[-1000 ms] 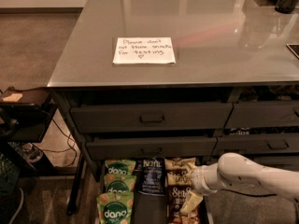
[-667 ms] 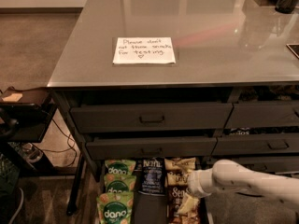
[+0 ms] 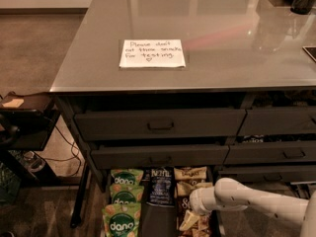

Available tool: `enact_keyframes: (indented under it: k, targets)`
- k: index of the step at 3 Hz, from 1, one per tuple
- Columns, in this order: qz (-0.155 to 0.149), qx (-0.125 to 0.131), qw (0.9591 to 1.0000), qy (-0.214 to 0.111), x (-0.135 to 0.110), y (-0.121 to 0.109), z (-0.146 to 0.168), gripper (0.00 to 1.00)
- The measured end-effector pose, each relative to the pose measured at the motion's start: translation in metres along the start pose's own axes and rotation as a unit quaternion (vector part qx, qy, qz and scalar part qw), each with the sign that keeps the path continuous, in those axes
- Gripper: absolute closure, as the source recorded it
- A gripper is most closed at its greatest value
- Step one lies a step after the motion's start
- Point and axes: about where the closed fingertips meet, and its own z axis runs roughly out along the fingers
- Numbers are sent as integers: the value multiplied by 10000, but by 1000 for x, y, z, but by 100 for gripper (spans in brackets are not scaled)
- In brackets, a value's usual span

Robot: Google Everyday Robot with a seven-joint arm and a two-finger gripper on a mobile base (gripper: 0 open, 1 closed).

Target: Pick blue chip bag from bottom drawer and place on counter

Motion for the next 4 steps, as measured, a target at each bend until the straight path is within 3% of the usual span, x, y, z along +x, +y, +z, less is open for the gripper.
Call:
enact_keyframes:
  k: [2, 4]
  targets:
    - [-259, 275, 9992, -87, -5, -27, 47, 0]
    - [-595, 513, 9969, 95, -4, -75, 98, 0]
